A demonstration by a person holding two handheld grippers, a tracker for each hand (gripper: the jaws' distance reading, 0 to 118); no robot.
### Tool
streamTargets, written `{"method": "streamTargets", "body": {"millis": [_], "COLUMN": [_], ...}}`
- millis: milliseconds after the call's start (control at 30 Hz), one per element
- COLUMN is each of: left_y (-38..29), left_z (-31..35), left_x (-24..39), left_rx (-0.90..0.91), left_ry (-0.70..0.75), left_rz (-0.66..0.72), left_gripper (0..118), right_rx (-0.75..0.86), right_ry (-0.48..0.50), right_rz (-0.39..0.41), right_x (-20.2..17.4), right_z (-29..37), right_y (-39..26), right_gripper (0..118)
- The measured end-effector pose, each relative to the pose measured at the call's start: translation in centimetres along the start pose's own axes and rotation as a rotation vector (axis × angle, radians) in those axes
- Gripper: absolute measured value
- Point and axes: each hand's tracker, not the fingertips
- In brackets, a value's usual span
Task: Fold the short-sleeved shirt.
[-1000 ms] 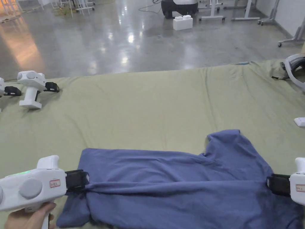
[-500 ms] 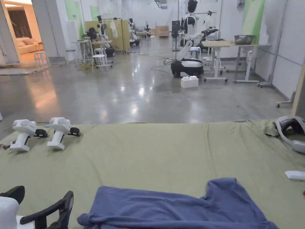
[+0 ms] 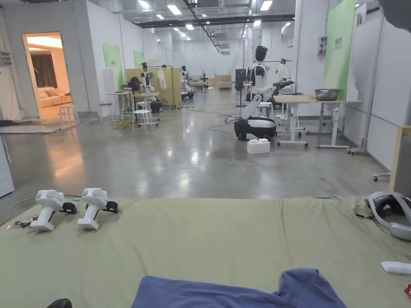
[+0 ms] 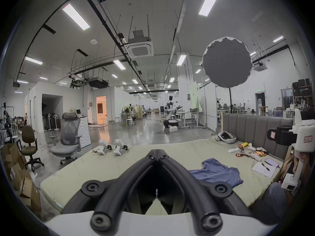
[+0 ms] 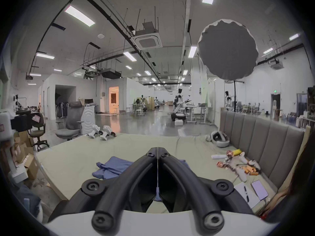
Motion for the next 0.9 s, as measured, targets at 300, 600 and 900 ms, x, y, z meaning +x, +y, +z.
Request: {"method": "streamTargets", "body": {"millis": [300, 600, 900], "left_y": [-0.7, -12.6, -27.3], "left_z": [-2.4, -16.7, -32.8], "left_x": [-0.1, -4.4, -6.6], "left_rx": [-0.061, -0.481, -0.841], "left_ry": [-0.040, -0.153, -0.087], "left_rz": [0.025, 0.198, 0.243], "left_gripper": [1, 90, 89], "right_rx": [-0.037, -0.193, -0.403], "right_ry": [-0.014, -0.016, -0.077], "right_rz": [-0.032, -0.083, -0.123], "right_x": [1.0, 3.0, 6.5], "right_z": [-1.4, -4.2, -5.7], "right_y": [-1.0, -4.1, -9.1], "right_gripper": [3, 3, 3]}}
